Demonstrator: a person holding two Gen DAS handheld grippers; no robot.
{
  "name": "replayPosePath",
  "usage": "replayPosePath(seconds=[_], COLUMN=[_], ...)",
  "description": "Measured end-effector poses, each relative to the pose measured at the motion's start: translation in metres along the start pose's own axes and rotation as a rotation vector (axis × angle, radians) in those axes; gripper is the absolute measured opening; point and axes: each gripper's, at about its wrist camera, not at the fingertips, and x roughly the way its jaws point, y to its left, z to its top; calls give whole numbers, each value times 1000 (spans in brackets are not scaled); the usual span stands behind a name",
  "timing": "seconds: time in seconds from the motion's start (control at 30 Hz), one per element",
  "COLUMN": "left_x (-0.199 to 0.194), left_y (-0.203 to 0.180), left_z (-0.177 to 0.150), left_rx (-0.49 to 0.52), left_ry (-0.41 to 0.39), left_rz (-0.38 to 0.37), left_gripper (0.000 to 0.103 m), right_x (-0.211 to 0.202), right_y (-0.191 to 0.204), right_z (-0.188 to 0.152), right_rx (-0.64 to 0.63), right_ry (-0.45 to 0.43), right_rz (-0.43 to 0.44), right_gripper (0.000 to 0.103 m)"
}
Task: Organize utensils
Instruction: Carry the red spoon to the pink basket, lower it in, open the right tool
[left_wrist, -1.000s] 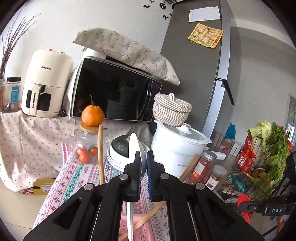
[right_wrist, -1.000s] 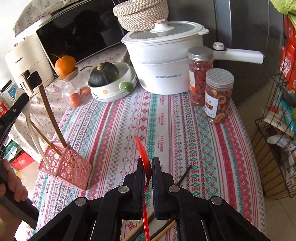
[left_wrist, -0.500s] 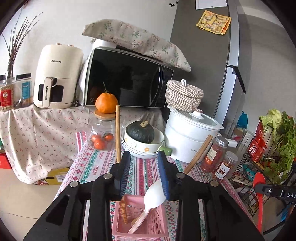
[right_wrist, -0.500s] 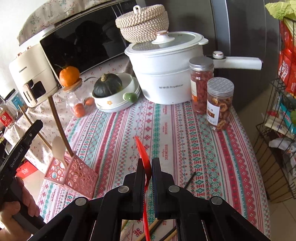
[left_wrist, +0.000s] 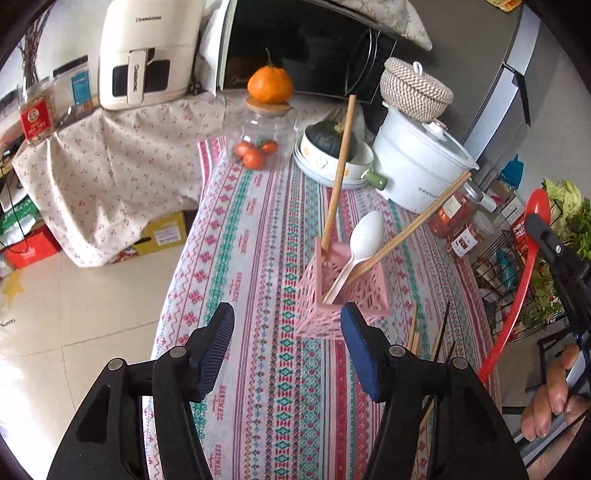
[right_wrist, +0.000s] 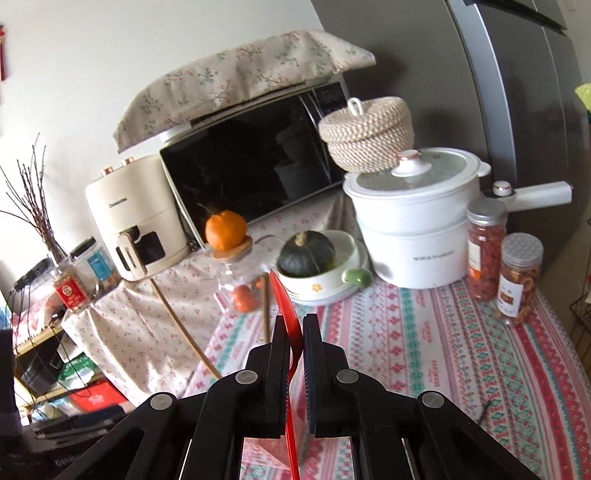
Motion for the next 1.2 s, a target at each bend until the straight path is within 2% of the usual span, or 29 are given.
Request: replayPosePath(seconds=[0.13,0.27,0.37,0.5,0.73,1.2], left_x=[-2,-1,3,9,17,23], left_y=[17,28,36,38,26,22], left_z=[-3,-3,-1,-1,-2,-2], left_rx=[-14,-3,-23,-38,-1,-11], left_ry=[32,54,79,107,129,138], left_rz=[-5,4,4,-7,-8,-8], left_gripper=[63,63,63,63,63,63], right_x=[11,24,37,49,66,68], right_y=[19,30,33,40,42,35], right_z=[3,7,6,-7,-23,-23], right_rx=[45,93,122,78,50,74], right_ry=[-94,-195,-244,-311,-345,-388], right_rz=[49,43,22,-67,-130,-177], right_gripper=[5,5,5,5,5,6])
